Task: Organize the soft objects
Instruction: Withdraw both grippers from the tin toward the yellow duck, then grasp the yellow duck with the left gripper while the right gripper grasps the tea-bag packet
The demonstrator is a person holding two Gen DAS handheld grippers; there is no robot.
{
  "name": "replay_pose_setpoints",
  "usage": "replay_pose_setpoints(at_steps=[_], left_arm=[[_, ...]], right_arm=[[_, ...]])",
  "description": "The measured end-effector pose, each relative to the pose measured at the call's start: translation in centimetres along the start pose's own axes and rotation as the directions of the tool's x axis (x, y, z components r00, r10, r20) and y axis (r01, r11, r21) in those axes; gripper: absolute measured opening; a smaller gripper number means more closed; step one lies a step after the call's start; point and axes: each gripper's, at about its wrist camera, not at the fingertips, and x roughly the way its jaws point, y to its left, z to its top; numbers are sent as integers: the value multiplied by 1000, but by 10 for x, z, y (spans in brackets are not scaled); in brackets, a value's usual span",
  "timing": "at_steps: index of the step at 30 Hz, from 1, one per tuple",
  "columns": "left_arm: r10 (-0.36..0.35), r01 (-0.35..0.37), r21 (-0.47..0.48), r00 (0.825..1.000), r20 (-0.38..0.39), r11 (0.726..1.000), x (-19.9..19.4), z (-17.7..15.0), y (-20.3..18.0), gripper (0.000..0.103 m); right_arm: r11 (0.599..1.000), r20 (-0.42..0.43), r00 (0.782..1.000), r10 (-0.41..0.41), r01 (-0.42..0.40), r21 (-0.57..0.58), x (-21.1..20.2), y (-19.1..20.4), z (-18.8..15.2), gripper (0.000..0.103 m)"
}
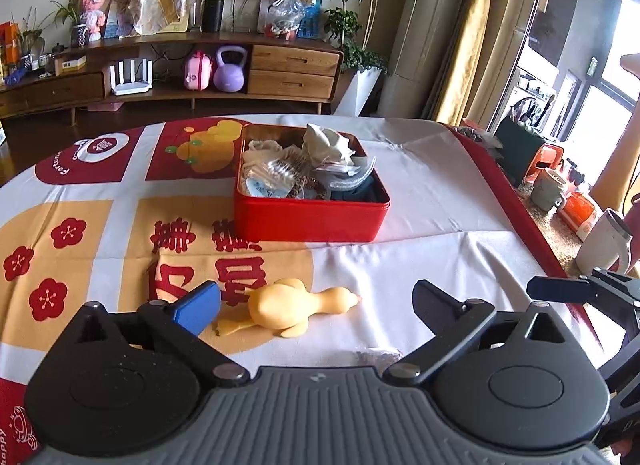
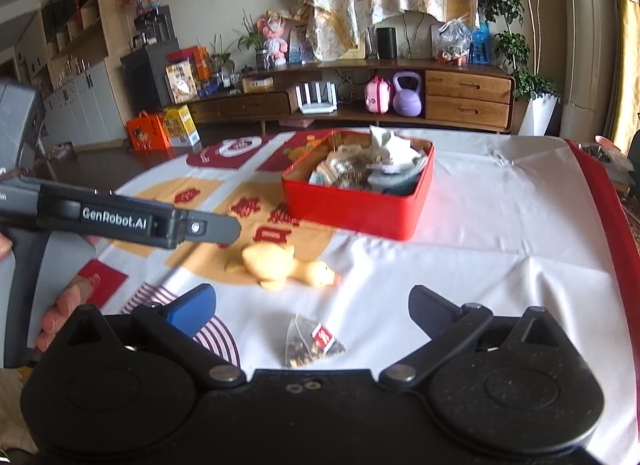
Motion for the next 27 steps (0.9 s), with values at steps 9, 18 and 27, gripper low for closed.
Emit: replay_pose_setpoints(at_steps=[9, 18, 27], left_arm=[[0, -4, -37, 994, -110, 999, 35, -20, 9, 103], [57, -60, -15, 988, -146, 998, 71, -32, 13, 103], [90, -89, 13, 986, -139, 996, 99, -29, 20, 103]], right_arm=[[1000, -69, 998, -12, 12, 3, 28, 5, -28, 102], [1000, -127, 992, -5, 4, -10, 53, 5, -39, 95], [999, -144, 990, -5, 0, -34, 69, 3, -40, 83]])
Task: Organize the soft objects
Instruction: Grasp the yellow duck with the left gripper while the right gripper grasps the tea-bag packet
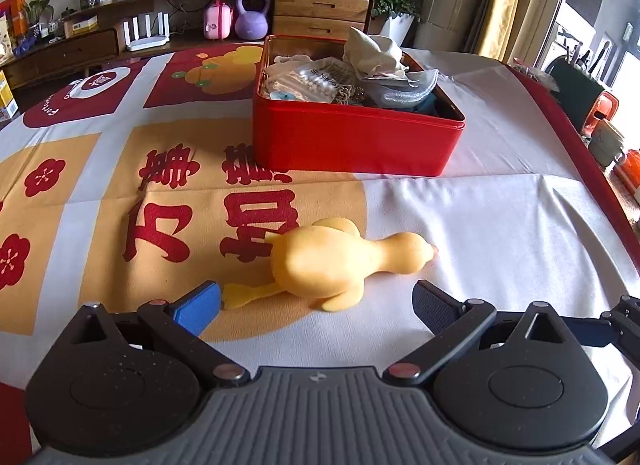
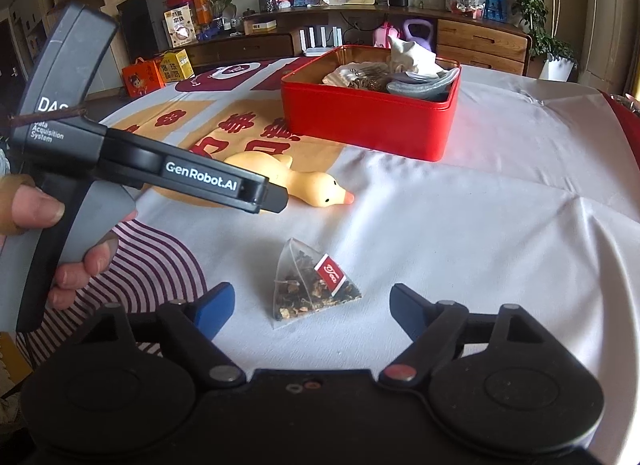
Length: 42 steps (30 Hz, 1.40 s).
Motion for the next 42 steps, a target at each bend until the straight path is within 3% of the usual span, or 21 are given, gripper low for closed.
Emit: replay_pose_setpoints(at_steps=[12, 30, 34, 42], left_arm=[[-24, 24, 45, 1000, 11, 999, 16, 4, -2, 101], [-60, 59, 38, 997, 41, 998, 12, 10, -2, 63], [-43, 42, 20, 998, 43, 999, 11, 10, 1, 45], [-54, 54, 1, 997, 51, 999, 4, 9, 3, 35]], right_arm=[[1000, -11, 1000, 11, -11, -19, 14, -3, 6, 66], [1000, -9, 1000, 12, -12, -20, 18, -4, 7, 27], [1000, -8, 1000, 8, -8, -9, 17, -5, 6, 21], [1000, 12, 1000, 0, -1, 27, 8, -10, 5, 17]])
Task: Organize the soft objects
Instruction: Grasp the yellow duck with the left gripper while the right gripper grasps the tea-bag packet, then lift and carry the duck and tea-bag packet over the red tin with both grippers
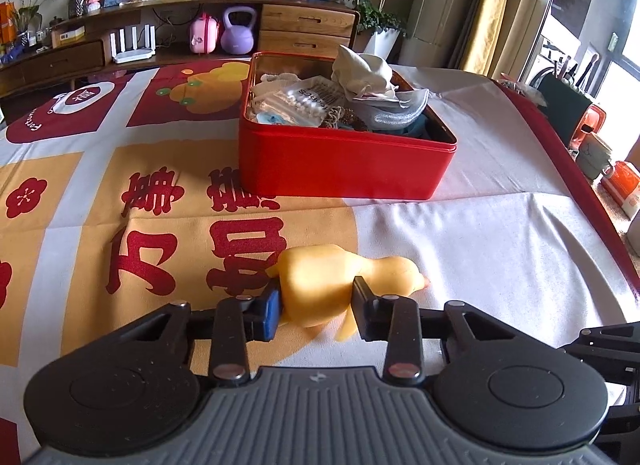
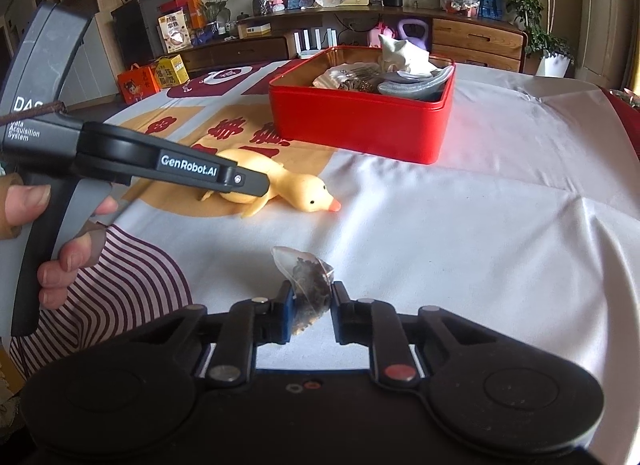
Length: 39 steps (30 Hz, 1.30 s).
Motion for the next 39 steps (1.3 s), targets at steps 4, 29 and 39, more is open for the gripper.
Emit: replay_pose_setpoints(at_steps=[4, 29, 39], left_arm=[[1, -1, 3, 1000, -4, 1000, -5, -2, -2, 34], [-33, 34, -37, 999, 37, 999, -86, 14, -21, 34], [-42, 45, -21, 995, 94, 999, -109, 43, -31, 34]], right_arm=[[1000, 15, 1000, -1, 1, 15, -9, -2, 1, 17], [997, 114, 993, 29, -37, 69, -81, -4, 33, 18], [997, 165, 986, 25, -37, 71, -100, -15, 63, 18]])
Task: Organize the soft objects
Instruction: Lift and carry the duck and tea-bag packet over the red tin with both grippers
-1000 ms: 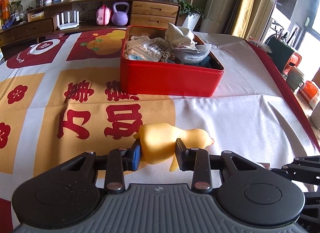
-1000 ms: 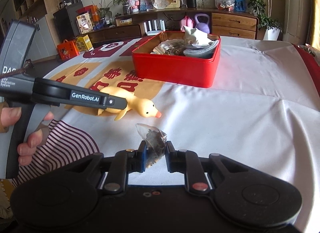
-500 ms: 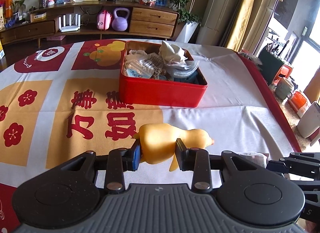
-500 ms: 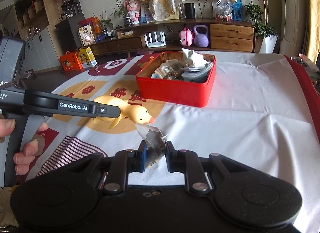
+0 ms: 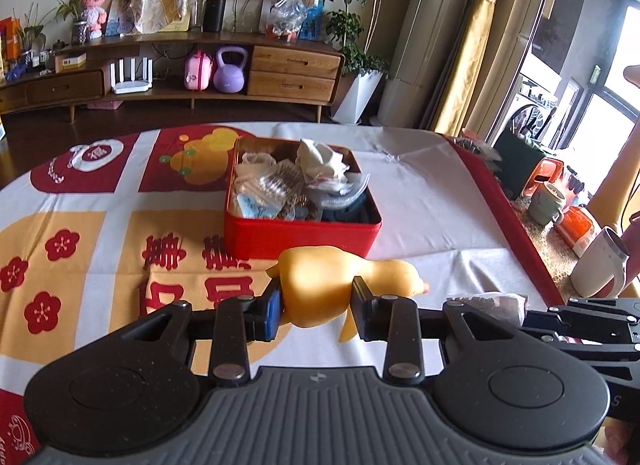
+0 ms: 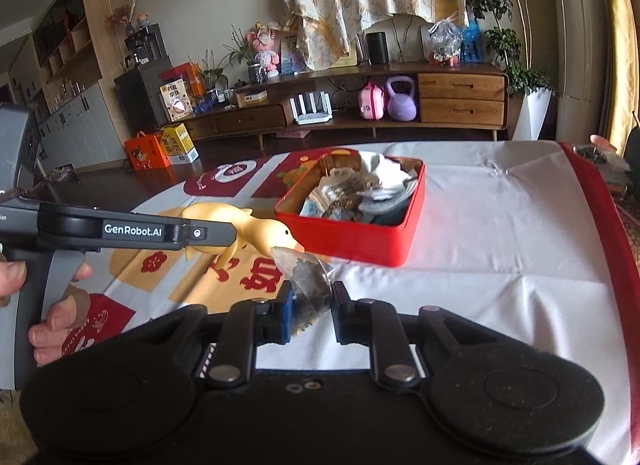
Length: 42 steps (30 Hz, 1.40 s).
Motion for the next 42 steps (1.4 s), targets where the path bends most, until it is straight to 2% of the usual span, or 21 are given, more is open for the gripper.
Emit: replay_pose_setpoints(at_steps=[9, 17, 31, 42], left_arm=[[1, -2, 16, 998, 55, 1000, -7, 36, -8, 34], [-3, 0, 27, 996, 91, 1000, 1, 69, -11, 35], [49, -52, 60, 997, 55, 997, 64, 97, -4, 35], [72, -72, 31, 997, -1, 997, 125, 108, 14, 35]], right_arm=[[999, 53, 998, -14, 17, -44, -2, -3, 37, 19], [998, 58, 998, -27, 30, -52, 12, -12, 56, 19], [997, -5, 998, -59, 58, -56, 69, -38, 73, 20], [995, -68, 996, -60, 55, -78, 125, -48, 79, 20]])
